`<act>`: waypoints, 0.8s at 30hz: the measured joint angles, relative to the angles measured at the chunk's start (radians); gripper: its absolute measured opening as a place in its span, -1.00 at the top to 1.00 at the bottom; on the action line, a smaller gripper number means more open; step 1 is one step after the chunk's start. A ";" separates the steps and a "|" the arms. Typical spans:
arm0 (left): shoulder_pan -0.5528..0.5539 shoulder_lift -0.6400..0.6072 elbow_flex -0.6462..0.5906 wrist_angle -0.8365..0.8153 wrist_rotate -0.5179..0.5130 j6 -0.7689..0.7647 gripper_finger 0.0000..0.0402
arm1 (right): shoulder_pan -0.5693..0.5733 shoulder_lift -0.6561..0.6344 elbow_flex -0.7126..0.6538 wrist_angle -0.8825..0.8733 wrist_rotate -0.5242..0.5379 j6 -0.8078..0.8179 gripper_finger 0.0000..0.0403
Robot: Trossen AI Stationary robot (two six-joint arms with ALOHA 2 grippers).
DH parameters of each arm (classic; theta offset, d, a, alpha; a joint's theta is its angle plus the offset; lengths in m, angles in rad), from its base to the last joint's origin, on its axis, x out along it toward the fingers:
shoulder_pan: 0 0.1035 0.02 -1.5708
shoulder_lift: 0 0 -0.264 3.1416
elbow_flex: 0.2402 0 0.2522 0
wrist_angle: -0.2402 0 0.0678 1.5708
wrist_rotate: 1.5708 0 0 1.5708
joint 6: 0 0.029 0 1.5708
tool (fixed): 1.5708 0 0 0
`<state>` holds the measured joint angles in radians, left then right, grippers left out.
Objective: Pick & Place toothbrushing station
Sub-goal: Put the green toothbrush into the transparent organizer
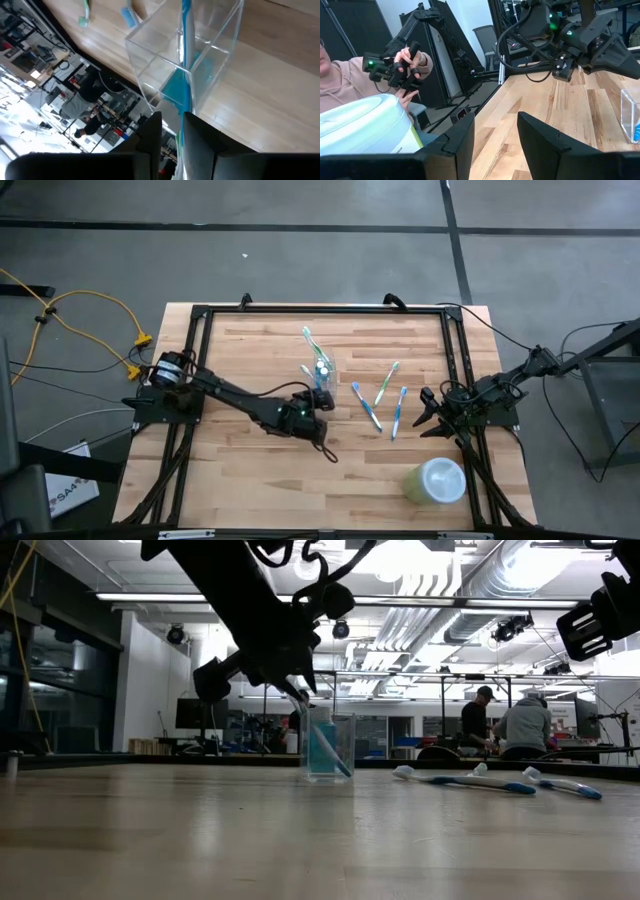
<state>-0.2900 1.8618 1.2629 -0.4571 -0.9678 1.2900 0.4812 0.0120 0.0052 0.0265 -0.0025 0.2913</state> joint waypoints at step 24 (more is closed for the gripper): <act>-0.134 -0.022 0.000 -0.029 0.011 -0.816 0.63 | 0.000 0.000 0.000 0.000 0.000 0.000 0.30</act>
<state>-0.4242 1.8394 1.2629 -0.4857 -0.9571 0.4743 0.4814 0.0123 0.0053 0.0265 -0.0025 0.2913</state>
